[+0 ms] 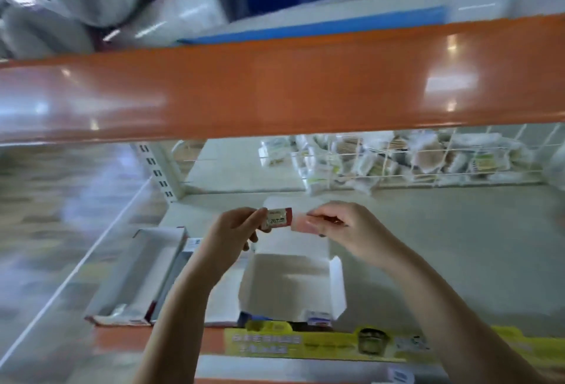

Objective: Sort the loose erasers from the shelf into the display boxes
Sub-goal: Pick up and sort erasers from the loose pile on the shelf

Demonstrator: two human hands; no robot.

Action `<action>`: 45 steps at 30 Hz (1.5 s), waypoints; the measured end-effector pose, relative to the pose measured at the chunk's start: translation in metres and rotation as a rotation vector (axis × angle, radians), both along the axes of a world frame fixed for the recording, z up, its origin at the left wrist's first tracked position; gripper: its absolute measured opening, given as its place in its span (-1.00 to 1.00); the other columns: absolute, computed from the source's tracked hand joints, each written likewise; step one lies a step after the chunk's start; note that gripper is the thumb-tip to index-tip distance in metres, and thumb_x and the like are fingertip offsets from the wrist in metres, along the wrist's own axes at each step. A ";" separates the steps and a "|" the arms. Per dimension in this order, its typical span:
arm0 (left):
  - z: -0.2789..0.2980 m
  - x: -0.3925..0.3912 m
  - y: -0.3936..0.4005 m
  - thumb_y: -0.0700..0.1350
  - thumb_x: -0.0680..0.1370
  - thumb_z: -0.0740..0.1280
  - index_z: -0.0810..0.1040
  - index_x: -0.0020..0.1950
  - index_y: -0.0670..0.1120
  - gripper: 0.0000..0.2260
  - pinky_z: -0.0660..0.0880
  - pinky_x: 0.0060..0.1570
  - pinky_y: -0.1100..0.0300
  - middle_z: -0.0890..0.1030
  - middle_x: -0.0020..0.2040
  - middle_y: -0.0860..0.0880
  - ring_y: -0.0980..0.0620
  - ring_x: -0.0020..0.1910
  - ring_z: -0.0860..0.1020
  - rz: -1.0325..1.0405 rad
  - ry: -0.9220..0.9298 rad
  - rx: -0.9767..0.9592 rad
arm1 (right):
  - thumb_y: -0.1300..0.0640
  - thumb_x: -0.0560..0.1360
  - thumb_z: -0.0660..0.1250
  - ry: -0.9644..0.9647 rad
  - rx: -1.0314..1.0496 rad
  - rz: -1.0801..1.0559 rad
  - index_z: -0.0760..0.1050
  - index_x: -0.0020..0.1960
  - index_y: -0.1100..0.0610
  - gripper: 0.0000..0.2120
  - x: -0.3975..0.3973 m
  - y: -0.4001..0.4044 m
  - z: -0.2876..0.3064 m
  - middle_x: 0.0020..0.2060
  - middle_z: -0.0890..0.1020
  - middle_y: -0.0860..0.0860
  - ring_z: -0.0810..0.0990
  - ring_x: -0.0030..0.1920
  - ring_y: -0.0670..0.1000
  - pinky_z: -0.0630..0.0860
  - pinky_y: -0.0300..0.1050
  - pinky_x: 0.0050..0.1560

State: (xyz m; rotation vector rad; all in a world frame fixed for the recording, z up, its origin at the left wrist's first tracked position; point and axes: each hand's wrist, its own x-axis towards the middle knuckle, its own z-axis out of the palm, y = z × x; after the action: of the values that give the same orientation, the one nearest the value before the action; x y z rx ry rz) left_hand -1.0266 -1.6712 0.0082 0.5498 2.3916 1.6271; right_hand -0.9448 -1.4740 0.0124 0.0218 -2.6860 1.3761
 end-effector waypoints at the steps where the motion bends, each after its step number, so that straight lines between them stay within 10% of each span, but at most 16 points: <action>1: 0.000 -0.005 -0.014 -0.13 0.58 0.24 0.59 -0.21 -0.04 -0.79 0.37 -0.43 0.34 0.61 -0.33 0.04 0.20 -0.43 0.43 -0.001 0.004 -0.008 | 0.07 0.54 0.29 -0.021 -0.008 0.015 0.60 0.06 0.06 -0.84 -0.007 -0.012 0.000 -0.27 0.57 -0.19 0.49 -0.29 -0.25 0.35 -0.38 -0.23; 15: -0.019 -0.058 -0.170 -0.16 0.57 0.25 0.57 -0.15 0.05 -0.83 0.37 -0.45 0.40 0.59 -0.37 0.23 0.24 -0.43 0.47 0.008 0.056 -0.136 | 0.02 0.55 0.25 -0.262 0.210 0.190 0.56 0.12 -0.03 -0.81 -0.075 -0.156 -0.013 0.00 0.62 -0.11 0.56 -0.01 -0.13 0.51 -0.17 0.04; 35: -0.045 -0.061 -0.176 -0.06 0.56 0.26 0.63 -0.11 0.04 -0.84 0.38 -0.37 0.39 0.63 -0.31 0.13 0.24 -0.39 0.46 -0.123 -0.077 -0.153 | 0.11 0.52 0.32 -0.642 0.513 0.400 0.58 0.10 0.06 -0.83 -0.081 -0.178 -0.028 -0.24 0.62 -0.10 0.58 -0.34 -0.15 0.55 -0.24 -0.18; 40: -0.044 -0.059 -0.177 -0.07 0.57 0.25 0.62 -0.10 0.07 -0.84 0.38 -0.37 0.42 0.62 -0.31 0.15 0.24 -0.39 0.46 -0.124 -0.079 -0.157 | 0.16 0.53 0.29 -0.653 0.575 0.433 0.58 0.14 0.07 -0.79 -0.083 -0.183 -0.032 0.04 0.64 0.00 0.61 -0.06 -0.03 0.51 -0.20 -0.05; 45: -0.042 -0.057 -0.179 -0.07 0.57 0.25 0.62 -0.10 0.09 -0.84 0.39 -0.36 0.42 0.61 -0.32 0.17 0.24 -0.39 0.47 -0.136 -0.074 -0.178 | 0.14 0.50 0.34 -0.643 0.586 0.408 0.57 0.06 0.06 -0.85 -0.085 -0.185 -0.034 -0.15 0.62 -0.01 0.53 -0.29 -0.09 0.42 -0.28 -0.35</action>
State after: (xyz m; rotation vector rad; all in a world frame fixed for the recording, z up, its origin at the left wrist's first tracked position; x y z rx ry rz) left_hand -1.0833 -1.8497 -0.0341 0.5936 2.3581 1.3400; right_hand -1.0297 -1.6589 -0.0213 0.2278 -3.7088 0.6657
